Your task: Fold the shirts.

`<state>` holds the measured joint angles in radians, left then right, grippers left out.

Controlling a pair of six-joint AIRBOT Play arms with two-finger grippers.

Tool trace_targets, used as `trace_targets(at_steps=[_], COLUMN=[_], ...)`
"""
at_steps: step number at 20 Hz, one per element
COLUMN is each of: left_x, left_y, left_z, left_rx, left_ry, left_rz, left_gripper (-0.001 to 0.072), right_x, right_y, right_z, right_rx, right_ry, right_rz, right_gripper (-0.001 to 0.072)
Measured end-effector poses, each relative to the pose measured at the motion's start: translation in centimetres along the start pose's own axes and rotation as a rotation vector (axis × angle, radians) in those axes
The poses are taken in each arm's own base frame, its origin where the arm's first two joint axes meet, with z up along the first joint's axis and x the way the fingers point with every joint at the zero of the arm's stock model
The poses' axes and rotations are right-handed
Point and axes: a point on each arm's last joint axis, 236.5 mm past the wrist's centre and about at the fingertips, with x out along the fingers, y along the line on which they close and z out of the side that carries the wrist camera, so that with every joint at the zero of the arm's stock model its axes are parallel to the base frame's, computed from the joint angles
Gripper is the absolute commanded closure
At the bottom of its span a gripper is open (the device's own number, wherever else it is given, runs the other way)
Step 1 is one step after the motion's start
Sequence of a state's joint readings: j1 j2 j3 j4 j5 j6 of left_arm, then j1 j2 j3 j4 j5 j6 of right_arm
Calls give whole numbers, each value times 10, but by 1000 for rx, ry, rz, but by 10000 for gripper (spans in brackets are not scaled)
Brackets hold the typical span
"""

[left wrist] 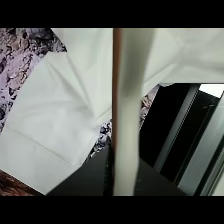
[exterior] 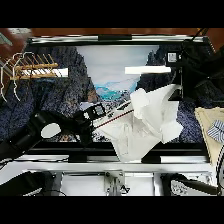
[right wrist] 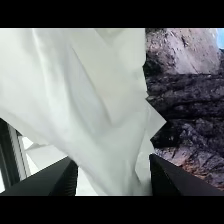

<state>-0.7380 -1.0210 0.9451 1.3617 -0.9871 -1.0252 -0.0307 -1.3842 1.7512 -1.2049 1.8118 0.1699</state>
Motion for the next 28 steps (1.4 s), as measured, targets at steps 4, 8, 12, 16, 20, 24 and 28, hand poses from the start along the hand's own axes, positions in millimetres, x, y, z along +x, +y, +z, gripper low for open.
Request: trace_targets(at_steps=[4, 8, 12, 16, 20, 24, 28], left_x=[-2, -4, -9, -27, -70, -123, -168], left_y=[-2, 6, 35, 78, 130, 169, 190], left_z=[5, 8, 10, 5, 10, 9, -21], left_rx=[6, -2, -32, -48, -135, -215, -399], left_ry=[-28, -55, -84, -79, -126, -181, -189], left_rz=[-34, -27, 48, 164, 314, 446, 530], left_gripper=[667, 571, 82, 13, -11, -10, -2], right_x=[12, 16, 16, 12, 3, -6, -18], right_y=[9, 8, 12, 13, 16, 17, 23], right_z=[-5, -6, 0, 2, 1, 4, 11], right_rx=[-12, 21, 69, 99, 130, 137, 158], right_ry=[2, 1, -20, -21, -13, -17, -33], right_rz=[54, 53, 69, 55, 31, -2, -34], right_gripper=[568, 638, 638, 639, 639, 640, 641])
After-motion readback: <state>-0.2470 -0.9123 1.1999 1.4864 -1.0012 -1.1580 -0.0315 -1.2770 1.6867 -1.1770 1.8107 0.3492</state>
